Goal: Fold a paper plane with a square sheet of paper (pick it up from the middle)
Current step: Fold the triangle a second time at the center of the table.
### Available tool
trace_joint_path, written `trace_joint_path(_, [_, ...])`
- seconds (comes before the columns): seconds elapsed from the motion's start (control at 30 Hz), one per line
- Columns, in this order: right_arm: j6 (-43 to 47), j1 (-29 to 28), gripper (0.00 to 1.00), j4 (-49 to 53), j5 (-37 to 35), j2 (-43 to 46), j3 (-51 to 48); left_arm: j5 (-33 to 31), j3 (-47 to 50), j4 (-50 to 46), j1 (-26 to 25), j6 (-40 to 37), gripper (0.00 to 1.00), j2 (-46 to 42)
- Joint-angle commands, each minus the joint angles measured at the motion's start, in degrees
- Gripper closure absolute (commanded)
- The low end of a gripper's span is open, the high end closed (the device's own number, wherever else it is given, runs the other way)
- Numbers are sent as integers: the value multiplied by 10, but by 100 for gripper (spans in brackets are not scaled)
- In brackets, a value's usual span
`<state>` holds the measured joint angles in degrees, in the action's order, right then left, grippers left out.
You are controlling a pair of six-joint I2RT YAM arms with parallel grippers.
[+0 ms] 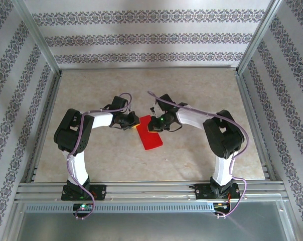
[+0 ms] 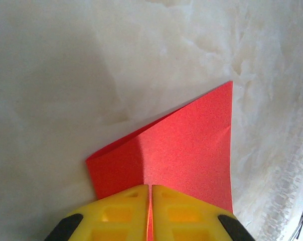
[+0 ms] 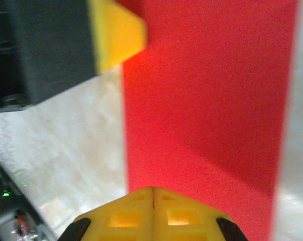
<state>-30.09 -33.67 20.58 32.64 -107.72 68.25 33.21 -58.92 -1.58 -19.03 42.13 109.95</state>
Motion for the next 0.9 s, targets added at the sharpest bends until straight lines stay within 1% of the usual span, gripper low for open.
trace_joint_path(0.0, [-109,-33,97,-70,-1,7,-26,-17,14,2,3,4,89,16])
trace_joint_path(0.13, [-174,-51,100,-134,-18,-4,-43,-17,15,4,3,6,90,16])
trace_joint_path(0.23, [-190,-60,100,-157,-18,-22,-36,-17,16,5,2,7,90,16])
trace_joint_path(0.57, [-196,-73,100,-147,-27,-72,-7,-18,18,4,2,7,90,17])
trace_joint_path(0.87, [-170,-76,100,-97,-23,-58,-35,-33,20,-8,4,5,90,19])
